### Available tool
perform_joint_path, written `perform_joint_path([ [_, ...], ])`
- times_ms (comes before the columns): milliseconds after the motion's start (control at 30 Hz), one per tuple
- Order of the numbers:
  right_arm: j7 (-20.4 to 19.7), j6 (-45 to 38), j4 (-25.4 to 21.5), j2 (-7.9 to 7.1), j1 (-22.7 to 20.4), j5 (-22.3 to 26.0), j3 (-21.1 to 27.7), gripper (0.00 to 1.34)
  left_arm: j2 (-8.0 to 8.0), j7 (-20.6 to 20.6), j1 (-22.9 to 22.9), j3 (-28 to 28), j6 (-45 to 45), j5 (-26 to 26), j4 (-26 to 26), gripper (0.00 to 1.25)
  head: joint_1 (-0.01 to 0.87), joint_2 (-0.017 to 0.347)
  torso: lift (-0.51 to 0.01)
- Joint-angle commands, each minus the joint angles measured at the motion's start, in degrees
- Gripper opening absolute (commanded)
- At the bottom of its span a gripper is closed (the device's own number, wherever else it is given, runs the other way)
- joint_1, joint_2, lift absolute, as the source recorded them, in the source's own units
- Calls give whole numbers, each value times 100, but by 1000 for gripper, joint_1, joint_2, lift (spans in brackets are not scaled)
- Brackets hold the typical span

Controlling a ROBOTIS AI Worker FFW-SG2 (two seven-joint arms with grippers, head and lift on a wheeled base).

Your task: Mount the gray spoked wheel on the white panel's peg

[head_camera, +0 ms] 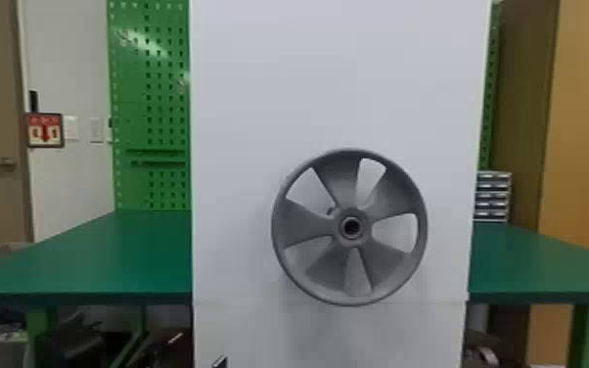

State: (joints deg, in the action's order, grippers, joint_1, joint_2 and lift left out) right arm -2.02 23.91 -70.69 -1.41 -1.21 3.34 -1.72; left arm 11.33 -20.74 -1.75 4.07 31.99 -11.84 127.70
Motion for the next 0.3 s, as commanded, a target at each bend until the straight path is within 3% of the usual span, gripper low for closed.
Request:
perform_joint_path([
  [0, 0, 9, 12, 0, -2, 0, -12, 1339, -17, 0, -9, 6, 0, 6, 0, 744, 123, -8, -407],
  [267, 0, 158, 117, 9, -46, -9, -12, 1335, -43, 0, 8, 6, -9, 15, 0, 744, 123, -8, -407],
])
